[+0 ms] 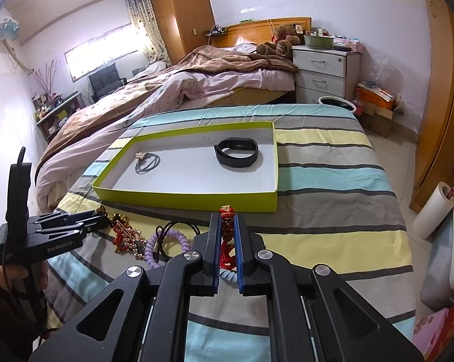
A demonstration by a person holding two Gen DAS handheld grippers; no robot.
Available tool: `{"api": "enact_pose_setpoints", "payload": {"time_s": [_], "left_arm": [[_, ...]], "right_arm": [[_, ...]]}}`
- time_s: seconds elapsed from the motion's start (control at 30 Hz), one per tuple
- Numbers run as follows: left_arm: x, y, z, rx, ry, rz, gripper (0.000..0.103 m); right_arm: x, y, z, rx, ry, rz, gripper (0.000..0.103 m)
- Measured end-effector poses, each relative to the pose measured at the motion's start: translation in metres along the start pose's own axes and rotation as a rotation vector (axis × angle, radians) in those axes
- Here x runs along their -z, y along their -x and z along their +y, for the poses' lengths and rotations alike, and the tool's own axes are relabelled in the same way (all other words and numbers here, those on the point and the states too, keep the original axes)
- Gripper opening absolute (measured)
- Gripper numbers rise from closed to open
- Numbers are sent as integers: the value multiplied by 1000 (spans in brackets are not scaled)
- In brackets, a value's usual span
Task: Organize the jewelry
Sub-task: 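Grasp the red knot ornament with the right tool while the left tool grasps the brown bead bracelet, then release the red ornament in the tray with the right tool while the left releases the bracelet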
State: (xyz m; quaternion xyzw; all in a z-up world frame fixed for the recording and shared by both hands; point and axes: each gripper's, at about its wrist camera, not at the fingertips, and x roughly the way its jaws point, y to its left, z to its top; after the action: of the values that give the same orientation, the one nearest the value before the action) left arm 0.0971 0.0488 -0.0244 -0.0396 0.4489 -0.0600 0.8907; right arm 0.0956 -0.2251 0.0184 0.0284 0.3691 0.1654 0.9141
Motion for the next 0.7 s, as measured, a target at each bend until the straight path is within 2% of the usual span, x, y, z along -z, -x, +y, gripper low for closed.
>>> {"api": "enact_pose_setpoints", "payload": {"time_s": [0.3,0.7], "left_arm": [[0,3,1,4,8,-10,20],[-1,22,2,11,15,-47,20]], "right_arm": [[0,-2,0,0,-3,-2,8],[-2,4,1,-3,-1,-17,8]]}}
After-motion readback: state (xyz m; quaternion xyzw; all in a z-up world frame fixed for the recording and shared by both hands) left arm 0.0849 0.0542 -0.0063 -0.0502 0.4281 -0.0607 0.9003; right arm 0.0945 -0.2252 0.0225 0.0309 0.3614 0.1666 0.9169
